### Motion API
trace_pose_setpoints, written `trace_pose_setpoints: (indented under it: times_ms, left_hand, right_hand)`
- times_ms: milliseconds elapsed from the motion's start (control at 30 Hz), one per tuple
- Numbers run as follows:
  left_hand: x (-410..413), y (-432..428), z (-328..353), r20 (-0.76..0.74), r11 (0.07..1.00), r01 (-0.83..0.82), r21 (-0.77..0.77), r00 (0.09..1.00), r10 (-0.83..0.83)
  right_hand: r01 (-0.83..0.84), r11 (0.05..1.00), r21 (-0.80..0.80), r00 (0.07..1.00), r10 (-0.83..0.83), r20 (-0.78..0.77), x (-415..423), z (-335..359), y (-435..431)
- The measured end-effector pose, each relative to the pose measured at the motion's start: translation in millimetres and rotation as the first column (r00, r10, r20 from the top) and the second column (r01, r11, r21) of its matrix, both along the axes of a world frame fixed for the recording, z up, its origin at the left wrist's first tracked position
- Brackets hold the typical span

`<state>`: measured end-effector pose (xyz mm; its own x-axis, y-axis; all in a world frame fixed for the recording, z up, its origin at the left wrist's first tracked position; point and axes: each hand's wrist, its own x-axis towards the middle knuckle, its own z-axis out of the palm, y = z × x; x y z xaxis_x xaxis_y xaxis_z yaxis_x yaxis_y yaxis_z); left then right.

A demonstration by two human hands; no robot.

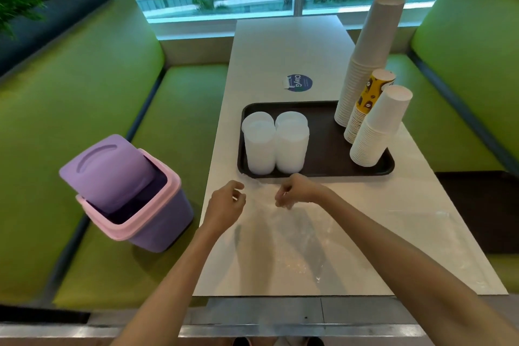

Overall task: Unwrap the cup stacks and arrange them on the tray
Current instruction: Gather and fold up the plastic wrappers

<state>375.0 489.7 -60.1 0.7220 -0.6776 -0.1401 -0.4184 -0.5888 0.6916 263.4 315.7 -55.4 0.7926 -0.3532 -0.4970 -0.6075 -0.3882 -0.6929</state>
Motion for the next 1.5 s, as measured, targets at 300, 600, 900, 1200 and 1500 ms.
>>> trace_pose_setpoints:
  times_ms: [300, 600, 900, 1200, 1500]
  left_hand:
    - [-14.8, -26.1, 16.8, -0.167, 0.983, 0.029, -0.179, 0.984, -0.059]
    - [-45.9, -54.8, 69.6, -0.614, 0.952, -0.072, -0.296, 0.778, -0.132]
    - [-71.1, -88.3, 101.7, -0.654, 0.879, -0.152, -0.452, 0.726, -0.211]
    - [-64.1, -105.2, 128.0, -0.427, 0.756, -0.129, -0.642, 0.879, -0.213]
    - [-44.2, -119.6, 165.6, -0.341, 0.581, -0.165, -0.797, 0.917, -0.208]
  right_hand:
    - [-0.011, 0.999, 0.053, 1.0, 0.01, 0.03, -40.8, 98.9, -47.6]
    - [0.308, 0.936, 0.172, 0.856, -0.352, 0.378, -87.5, 154.8, -84.1]
    - [0.382, 0.857, 0.345, 0.699, -0.513, 0.499, -106.7, 158.9, -87.0]
    - [0.394, 0.781, 0.485, 0.614, -0.617, 0.493, -121.1, 153.9, -88.9]
    - [0.539, 0.783, 0.31, 0.416, -0.567, 0.711, -112.1, 179.6, -86.9]
